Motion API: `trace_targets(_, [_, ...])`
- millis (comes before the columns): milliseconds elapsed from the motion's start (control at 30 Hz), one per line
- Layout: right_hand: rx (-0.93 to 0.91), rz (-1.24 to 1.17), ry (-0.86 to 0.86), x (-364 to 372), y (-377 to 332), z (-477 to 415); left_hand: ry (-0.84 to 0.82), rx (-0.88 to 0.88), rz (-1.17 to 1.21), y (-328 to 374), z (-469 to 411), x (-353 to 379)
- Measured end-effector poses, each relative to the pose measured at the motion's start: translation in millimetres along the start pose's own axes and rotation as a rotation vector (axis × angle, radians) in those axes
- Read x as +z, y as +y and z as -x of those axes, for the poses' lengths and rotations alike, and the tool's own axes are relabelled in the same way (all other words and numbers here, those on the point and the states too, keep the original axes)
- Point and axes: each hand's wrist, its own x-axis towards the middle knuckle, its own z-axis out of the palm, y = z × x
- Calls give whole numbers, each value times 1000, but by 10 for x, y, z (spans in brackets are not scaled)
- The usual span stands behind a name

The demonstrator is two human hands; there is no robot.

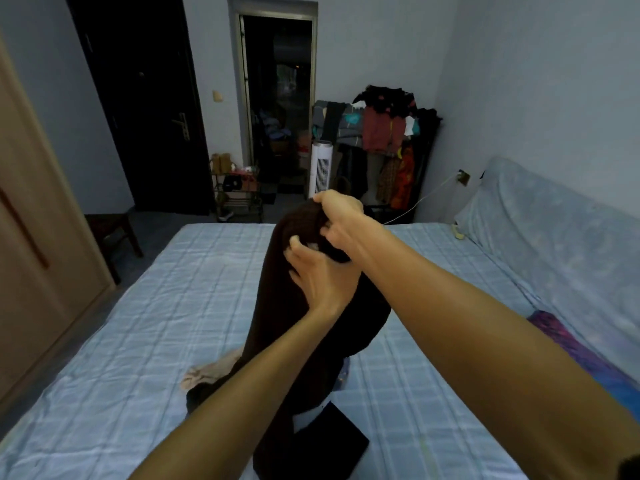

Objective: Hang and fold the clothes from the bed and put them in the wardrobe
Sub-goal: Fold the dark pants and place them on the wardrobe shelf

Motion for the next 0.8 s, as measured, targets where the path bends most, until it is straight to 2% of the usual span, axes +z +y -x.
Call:
trace_targets(100, [6,-98,-15,7,-146,168,159,-15,-43,241,-222,108])
trace_targets(167, [-35,-136,-29,-25,-255,250,216,5,111,350,-325,79])
trace_targets(233, [-98,-155,2,-146,-348,257,144,98,228,366,-408,-35])
trace_targets(333, [-182,-106,71,-451,-397,118,-92,302,66,319,-592,-296])
trace_targets(400, [-259,88,110,-647,-306,8,-168,371,-41,279,-806,-445])
trace_targets(433, [-355,229,167,-728,-216,-42,-192,376,-74,271,-907,-536])
trace_targets(500, [-664,529,291,-836,10,-103,-271,362,-130,247,-1084,-714])
trace_targets(533, [-846,697,279,-866,110,-97,-326,375,-172,243,-1126,-787])
trace_targets(600, [-1064,1069,49,-845,270,-127,-420,422,-255,257,-1129,-871])
trace_targets(633, [-1080,1173,-86,-811,311,-164,-445,436,-281,265,-1111,-884])
trace_targets(667, [-1052,1176,-163,-774,309,-176,-462,444,-301,274,-1087,-897])
trace_targets(733, [-987,1019,-99,-715,226,-213,-500,462,-355,256,-1061,-925])
trace_targets(800, [-968,1019,9,-707,108,-253,-573,494,-450,161,-1019,-958])
